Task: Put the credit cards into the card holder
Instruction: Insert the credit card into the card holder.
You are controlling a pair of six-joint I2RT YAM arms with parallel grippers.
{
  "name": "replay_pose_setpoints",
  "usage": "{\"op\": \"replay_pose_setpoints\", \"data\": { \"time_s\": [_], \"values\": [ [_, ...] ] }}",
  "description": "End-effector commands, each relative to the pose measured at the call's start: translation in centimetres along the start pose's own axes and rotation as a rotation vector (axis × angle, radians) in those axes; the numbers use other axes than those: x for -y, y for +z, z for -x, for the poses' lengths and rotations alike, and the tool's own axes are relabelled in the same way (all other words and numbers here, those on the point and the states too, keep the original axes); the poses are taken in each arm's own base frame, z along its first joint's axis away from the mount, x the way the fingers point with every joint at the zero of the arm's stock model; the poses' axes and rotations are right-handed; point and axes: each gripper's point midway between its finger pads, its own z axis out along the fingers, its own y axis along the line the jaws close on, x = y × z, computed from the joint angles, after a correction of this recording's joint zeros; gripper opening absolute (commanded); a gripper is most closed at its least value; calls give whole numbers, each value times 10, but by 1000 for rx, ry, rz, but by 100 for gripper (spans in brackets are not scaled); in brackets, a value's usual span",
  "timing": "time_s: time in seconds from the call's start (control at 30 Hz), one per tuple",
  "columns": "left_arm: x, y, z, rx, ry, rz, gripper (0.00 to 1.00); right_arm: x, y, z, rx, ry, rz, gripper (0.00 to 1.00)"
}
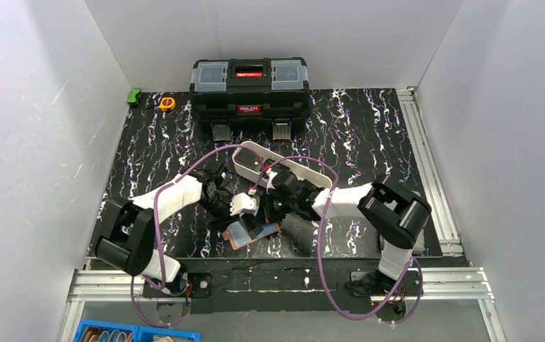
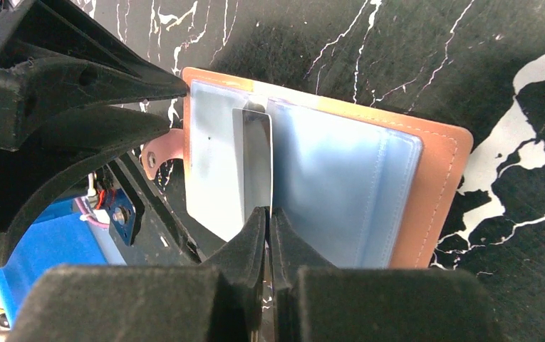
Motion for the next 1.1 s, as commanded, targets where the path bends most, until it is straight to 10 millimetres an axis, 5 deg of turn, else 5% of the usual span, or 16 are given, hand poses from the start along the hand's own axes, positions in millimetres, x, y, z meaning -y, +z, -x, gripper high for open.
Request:
{"op": "replay_pose_setpoints", "data": {
  "time_s": [0.0,0.7,0.9,1.07],
  "values": [
    [-1,-2,9,22,25,-13,30,16,1,-14,-8,8,-99,2],
    [1,0,10,31,21,-21,30,29,2,-30,-33,44,-221,2],
    [7,4,1,17,34,-20,30,27,5,-33,-63,9,-230,16],
    [7,6,-3,11,36,-1,30,27,3,-35,-71,-14,-247,42]
  ]
}}
